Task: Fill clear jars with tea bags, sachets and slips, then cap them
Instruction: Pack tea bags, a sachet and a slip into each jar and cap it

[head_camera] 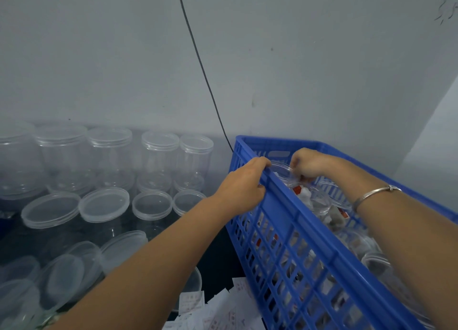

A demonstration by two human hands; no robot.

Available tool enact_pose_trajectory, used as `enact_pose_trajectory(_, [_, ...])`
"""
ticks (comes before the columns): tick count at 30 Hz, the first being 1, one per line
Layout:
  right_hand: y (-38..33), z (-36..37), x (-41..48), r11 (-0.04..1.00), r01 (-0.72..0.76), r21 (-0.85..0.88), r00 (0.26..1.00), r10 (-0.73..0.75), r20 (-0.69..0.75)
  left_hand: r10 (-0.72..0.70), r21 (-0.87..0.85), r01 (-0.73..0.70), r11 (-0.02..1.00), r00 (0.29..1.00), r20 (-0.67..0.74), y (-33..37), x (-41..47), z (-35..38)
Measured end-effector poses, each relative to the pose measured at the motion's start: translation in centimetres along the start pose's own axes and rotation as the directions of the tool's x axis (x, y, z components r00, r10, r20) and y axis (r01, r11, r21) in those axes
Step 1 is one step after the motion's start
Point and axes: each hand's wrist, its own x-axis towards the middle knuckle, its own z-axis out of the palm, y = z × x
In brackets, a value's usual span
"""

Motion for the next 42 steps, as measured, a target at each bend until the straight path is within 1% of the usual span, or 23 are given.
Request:
enact_pose_trajectory(5, [-1.2,0.0,-0.4,0.999,0.05,0.0,0.998,-0.05,-0.035,0.013,0.014,-0.013,1.0,1.0,-0.008,0.1,0.0,0.0])
enact_pose_trajectory(9, [-0.2,-0.3,-0.3,0.998,0.046,0.031,0.995,-0.049,0.086,0.017,0.023,-0.016,1.0,1.0,-0.011,0.1,0.0,0.0])
enact_pose_trajectory(11, [0.4,-0.2,-0.1,0.999,0.042,0.003,0.993,-0.042,0.109,0.013,0.025,-0.013,1.0,1.0,-0.015,0.1,0.0,0.1])
enact_pose_trajectory(15, [0.5,0.3,0.4,0.997,0.045,-0.06,0.996,-0.04,0.077,0.01,0.035,-0.009,0.999,1.0,-0.006,0.1,-0.1,0.1])
enact_pose_trajectory(22, [0.6,0.3,-0.2,1.0,0.018,-0.022,0.999,-0.017,0.038,0.01,0.034,-0.01,0.999,1.0,-0.004,-0.1,-0.1,0.3])
enact_pose_trajectory(24, [0.6,0.2,-0.2,1.0,0.001,-0.018,1.0,-0.001,-0.013,0.007,0.034,-0.007,0.999,1.0,-0.007,-0.2,-0.1,0.4])
enact_pose_trajectory(26, [0.7,0.2,0.0,0.999,-0.021,-0.025,0.994,0.018,-0.106,0.008,0.04,-0.008,0.999,1.0,-0.001,-0.3,0.0,0.4])
enact_pose_trajectory(28, [1.0,0.1,0.3,0.995,-0.054,-0.089,0.981,0.036,-0.193,0.007,0.046,-0.007,0.999,1.0,0.009,-0.4,0.0,0.4])
enact_pose_trajectory(30, [1.5,0.3,0.5,0.976,-0.113,-0.184,0.971,0.069,-0.23,0.008,0.045,-0.009,0.999,1.0,0.015,-0.4,0.1,0.4])
enact_pose_trajectory(34, [2.7,0.6,0.8,0.955,-0.177,-0.238,0.977,0.14,-0.162,0.011,0.042,-0.011,0.999,1.0,0.013,-0.3,0.0,0.4])
enact_pose_trajectory(38, [2.7,0.8,0.9,0.958,-0.159,-0.24,0.984,0.133,-0.12,0.014,0.045,-0.014,0.999,1.0,0.01,-0.3,0.0,0.4])
enact_pose_trajectory(42, [2.6,1.0,0.8,0.961,-0.166,-0.22,0.986,0.156,-0.061,0.018,0.044,-0.018,0.999,1.0,0.01,-0.2,-0.1,0.5])
